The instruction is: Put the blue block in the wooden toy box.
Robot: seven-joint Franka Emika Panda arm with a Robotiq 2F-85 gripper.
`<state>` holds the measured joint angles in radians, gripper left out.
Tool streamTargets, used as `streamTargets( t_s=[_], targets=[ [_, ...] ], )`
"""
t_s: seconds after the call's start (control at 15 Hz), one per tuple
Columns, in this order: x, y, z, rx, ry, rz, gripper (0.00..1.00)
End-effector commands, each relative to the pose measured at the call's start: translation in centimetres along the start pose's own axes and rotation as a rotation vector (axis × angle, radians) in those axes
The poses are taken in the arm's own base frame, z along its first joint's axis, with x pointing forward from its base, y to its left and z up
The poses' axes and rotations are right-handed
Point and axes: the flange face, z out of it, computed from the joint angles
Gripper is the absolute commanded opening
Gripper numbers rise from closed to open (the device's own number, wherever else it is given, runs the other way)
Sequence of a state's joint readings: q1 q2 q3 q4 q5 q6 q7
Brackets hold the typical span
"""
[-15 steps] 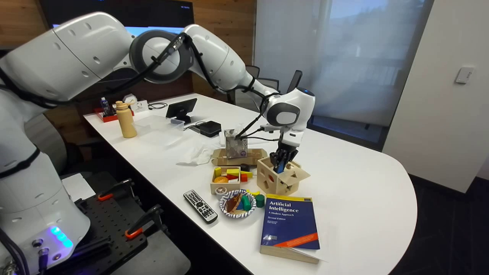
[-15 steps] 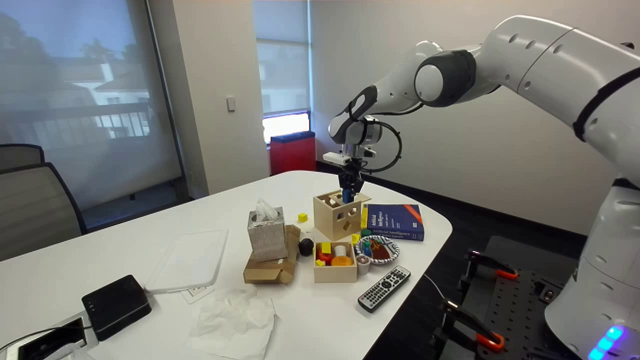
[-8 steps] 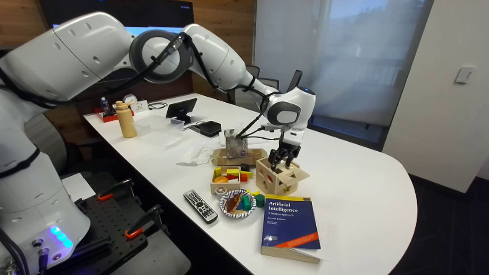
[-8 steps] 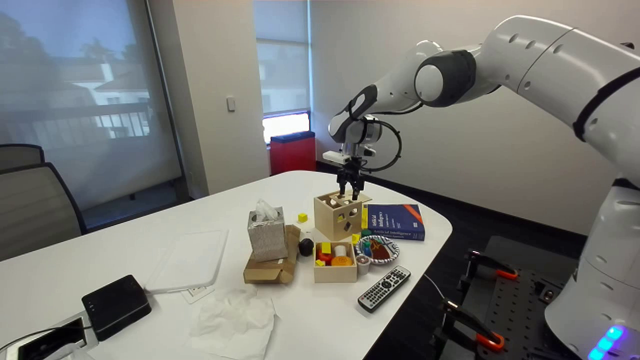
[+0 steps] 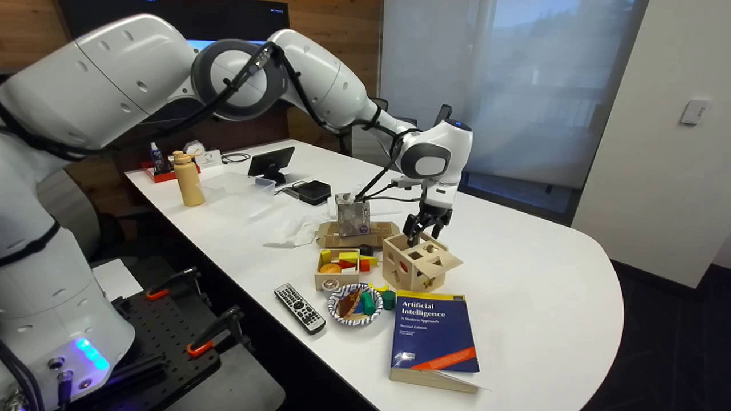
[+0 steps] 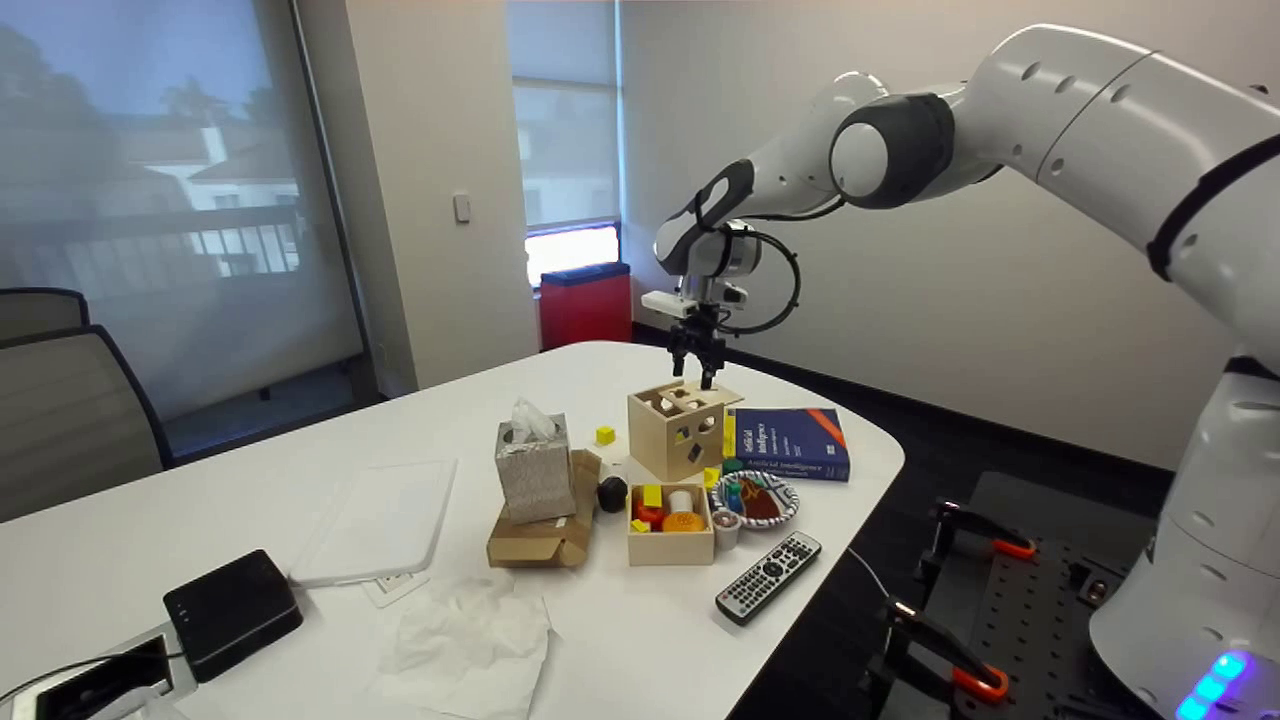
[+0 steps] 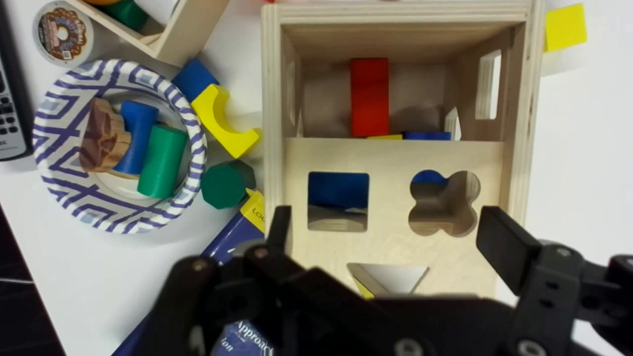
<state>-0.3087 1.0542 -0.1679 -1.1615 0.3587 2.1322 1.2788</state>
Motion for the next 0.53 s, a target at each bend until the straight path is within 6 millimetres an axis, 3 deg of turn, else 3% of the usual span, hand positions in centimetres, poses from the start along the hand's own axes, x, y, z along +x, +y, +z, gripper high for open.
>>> streamTargets(
  t_s=[0.0, 0.47],
  targets=[
    [-1.0, -0.1, -2.9, 0.015, 0.015, -0.035, 1.00],
    [-1.0, -0.2, -4.1, 0.026, 0.040, -0.066, 1.00]
  ],
)
